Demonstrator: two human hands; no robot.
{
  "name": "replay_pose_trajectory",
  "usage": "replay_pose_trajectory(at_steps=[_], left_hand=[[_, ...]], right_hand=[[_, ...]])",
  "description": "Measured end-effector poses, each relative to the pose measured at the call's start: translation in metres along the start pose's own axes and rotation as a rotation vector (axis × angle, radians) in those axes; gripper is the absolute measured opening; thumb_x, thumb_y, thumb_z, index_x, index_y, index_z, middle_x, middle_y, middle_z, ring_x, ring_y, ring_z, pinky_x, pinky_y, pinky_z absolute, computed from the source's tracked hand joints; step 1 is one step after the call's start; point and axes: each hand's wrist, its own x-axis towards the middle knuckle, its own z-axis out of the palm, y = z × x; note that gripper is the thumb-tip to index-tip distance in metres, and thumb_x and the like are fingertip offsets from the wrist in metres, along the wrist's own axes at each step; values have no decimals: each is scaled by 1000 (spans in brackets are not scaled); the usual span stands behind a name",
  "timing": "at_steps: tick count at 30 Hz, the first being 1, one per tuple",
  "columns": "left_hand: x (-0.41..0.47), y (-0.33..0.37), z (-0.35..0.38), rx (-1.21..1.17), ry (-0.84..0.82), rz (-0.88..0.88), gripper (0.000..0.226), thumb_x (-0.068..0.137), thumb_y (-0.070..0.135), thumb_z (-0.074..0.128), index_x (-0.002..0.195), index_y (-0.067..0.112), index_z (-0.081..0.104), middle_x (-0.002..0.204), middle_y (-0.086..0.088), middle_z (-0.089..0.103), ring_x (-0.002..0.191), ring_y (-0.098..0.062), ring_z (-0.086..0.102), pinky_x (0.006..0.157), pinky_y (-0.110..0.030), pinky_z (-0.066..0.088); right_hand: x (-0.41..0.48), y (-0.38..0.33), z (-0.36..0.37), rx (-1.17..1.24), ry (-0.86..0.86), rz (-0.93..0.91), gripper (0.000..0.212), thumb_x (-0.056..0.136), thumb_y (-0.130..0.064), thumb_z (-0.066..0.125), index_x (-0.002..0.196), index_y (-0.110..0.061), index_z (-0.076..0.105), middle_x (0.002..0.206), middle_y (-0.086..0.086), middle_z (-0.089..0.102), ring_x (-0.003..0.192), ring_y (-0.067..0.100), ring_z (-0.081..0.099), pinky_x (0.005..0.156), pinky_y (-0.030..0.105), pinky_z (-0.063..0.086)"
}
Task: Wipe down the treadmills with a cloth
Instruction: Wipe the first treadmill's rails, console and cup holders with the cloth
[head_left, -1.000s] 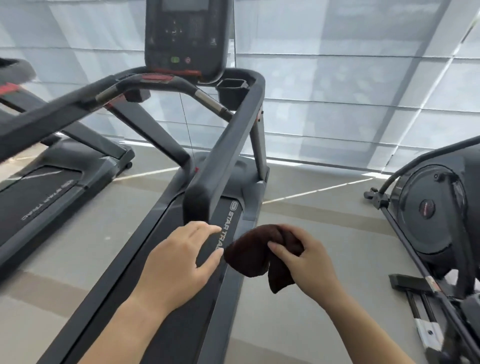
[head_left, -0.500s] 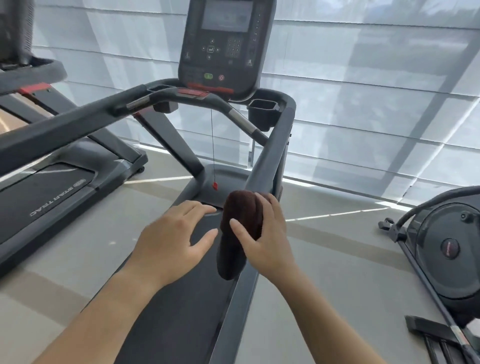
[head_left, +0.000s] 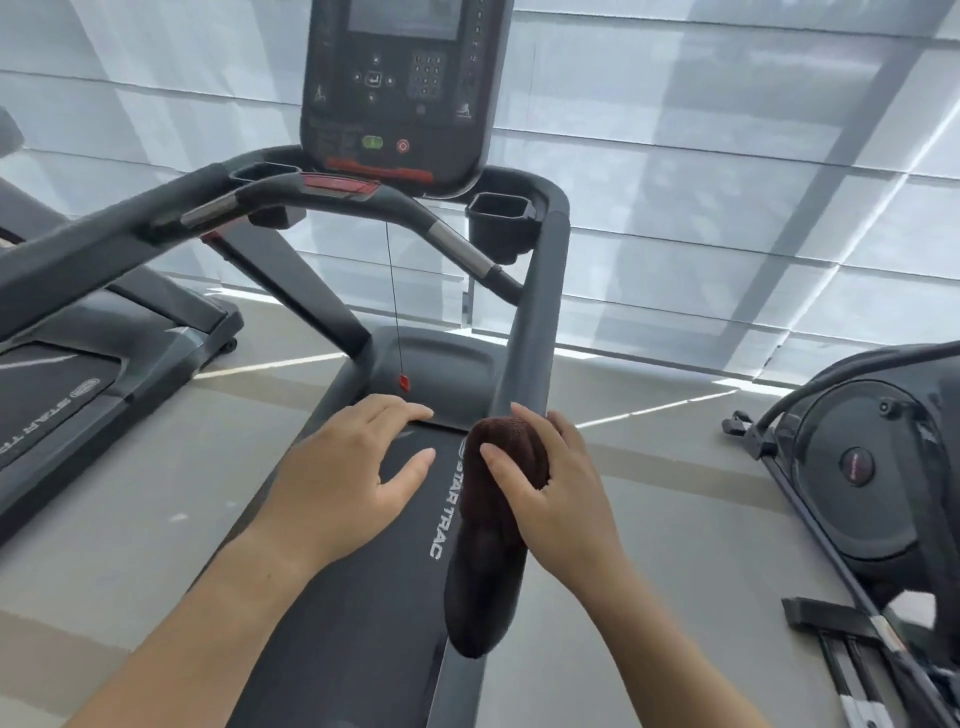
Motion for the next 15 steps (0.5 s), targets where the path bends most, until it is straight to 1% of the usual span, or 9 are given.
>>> replay_pose_trajectory(at_steps=[2,3,5,6,7,9,12,15], left_hand=[[16,-11,1,-24,-28,76,32,84,43,53,116,37,53,116,23,55,97,-1,52,67,-18,39],[24,-16,0,-36,-50,117,32,84,43,54,116,36,54,115,22,55,98,-2,52,67,-18,40],[40,-26,-2,-71,-124,207,32,85,43,53,116,36,53,116,22,55,102,-3,51,68,-19,43],[50,-32,-4,-94,-173,254,33,85,43,52,117,36,53,118,21,54,104,-3,51,71,-20,45],[61,-36,-6,-115,-235,302,33,86,43,51,119,35,52,120,20,54,107,-4,51,74,-22,46],[81,-41,-9,-141,-372,394,34,88,40,50,122,34,51,125,17,52,111,-6,49,82,-24,45],[107,-40,-8,-120,-517,533,35,90,38,49,125,34,48,131,15,48,117,-8,45,89,-27,43],[127,-37,-7,-68,-640,633,38,91,37,48,128,32,46,138,11,43,124,-11,42,96,-35,44]], right_hand=[[-17,-4,9,-15,61,64,70,71,-72,49,135,-49,37,150,-15,28,140,6,22,113,30,22],[-26,-9,13,-5,95,109,75,66,-75,48,136,-50,34,149,-16,29,139,6,23,113,31,23],[-31,-21,21,-9,160,224,80,64,-80,45,137,-48,35,145,-13,36,137,10,29,113,38,29],[-25,-29,23,-24,181,294,79,67,-81,41,138,-47,36,144,-10,38,137,14,31,113,41,29],[-17,-37,24,-44,201,377,74,72,-80,37,137,-46,39,146,-6,38,139,18,29,114,42,27],[-5,-52,27,-91,250,512,61,83,-72,32,136,-44,42,149,-3,37,142,21,22,113,41,25],[-17,-66,40,-233,319,505,45,89,-57,43,133,-46,45,148,-1,37,140,22,23,106,40,30],[-45,-78,58,-363,353,456,46,86,-49,56,132,-43,49,149,1,34,139,26,23,110,48,29]])
